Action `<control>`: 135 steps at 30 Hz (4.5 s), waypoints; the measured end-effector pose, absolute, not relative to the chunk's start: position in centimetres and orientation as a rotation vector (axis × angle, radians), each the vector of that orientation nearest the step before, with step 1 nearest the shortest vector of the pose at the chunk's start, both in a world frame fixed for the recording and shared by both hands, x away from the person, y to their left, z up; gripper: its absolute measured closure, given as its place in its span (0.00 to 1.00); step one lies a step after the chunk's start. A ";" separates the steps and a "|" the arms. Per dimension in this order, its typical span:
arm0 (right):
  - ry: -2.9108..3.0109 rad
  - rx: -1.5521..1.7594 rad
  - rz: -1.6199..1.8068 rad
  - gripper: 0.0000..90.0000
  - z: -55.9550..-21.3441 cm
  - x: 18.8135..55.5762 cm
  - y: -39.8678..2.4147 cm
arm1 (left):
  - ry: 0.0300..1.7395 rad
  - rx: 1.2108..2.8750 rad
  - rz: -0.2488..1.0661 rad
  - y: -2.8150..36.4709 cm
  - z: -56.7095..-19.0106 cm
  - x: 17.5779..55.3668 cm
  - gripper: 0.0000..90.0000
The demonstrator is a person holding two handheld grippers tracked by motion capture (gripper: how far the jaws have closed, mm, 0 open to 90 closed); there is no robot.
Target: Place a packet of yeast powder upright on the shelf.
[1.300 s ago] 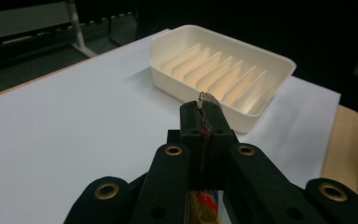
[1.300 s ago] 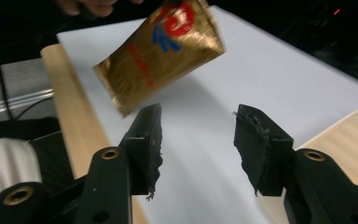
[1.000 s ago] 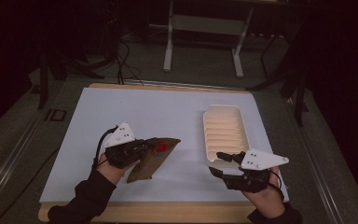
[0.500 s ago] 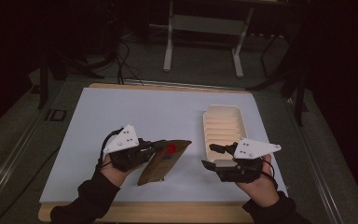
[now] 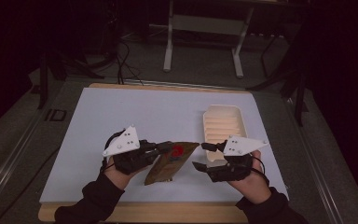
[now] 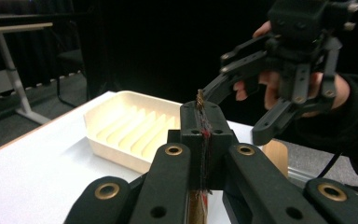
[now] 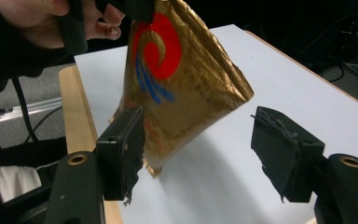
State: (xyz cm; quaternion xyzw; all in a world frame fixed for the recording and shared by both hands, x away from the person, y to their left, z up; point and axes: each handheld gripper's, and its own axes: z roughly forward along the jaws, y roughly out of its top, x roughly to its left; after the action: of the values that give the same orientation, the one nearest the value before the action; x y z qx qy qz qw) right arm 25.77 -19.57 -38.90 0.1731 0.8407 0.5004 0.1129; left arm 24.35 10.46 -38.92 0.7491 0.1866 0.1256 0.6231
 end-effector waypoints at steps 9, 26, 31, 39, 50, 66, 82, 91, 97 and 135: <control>2.541 0.516 1.477 0.36 -39.6 26.7 -18.4 | 0.398 1.668 0.271 10.0 -38.3 23.9 1.00; 2.717 0.341 1.475 0.82 -39.7 26.6 -17.5 | 0.387 1.678 0.234 9.6 -38.2 23.6 0.99; 2.725 0.343 1.468 0.83 -39.6 26.6 -17.6 | 0.384 1.675 0.213 9.8 -38.3 23.7 0.96; 2.723 0.364 1.443 0.84 -39.7 26.9 -17.9 | 0.374 1.629 0.214 10.2 -38.2 23.8 0.57; 2.631 0.368 1.482 0.84 -37.6 27.6 -19.7 | 0.418 1.641 0.276 11.4 -39.0 23.8 0.17; 2.454 0.371 1.480 0.84 -34.1 30.4 -22.9 | 0.528 1.768 0.413 13.5 -43.9 24.3 0.14; 2.361 0.458 1.409 0.84 -34.0 33.5 -26.7 | 0.606 1.762 0.330 15.8 -48.4 24.7 0.14; 2.336 0.499 1.348 0.84 -34.5 35.8 -28.7 | 0.608 1.773 0.318 15.7 -49.5 24.8 0.14; 2.345 0.519 1.304 0.85 -35.3 37.5 -29.7 | 0.612 1.775 0.318 15.8 -49.7 24.9 0.14; 2.474 0.491 1.107 0.85 -39.2 42.1 -27.6 | 0.662 1.728 0.292 16.4 -49.8 25.1 0.14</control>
State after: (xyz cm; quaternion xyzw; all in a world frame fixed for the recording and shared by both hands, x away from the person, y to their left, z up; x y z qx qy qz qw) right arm 42.12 -27.61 -39.24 0.1747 0.8814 0.3944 0.1923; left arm 25.09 16.44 -49.82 0.7432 0.2845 0.1256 0.5924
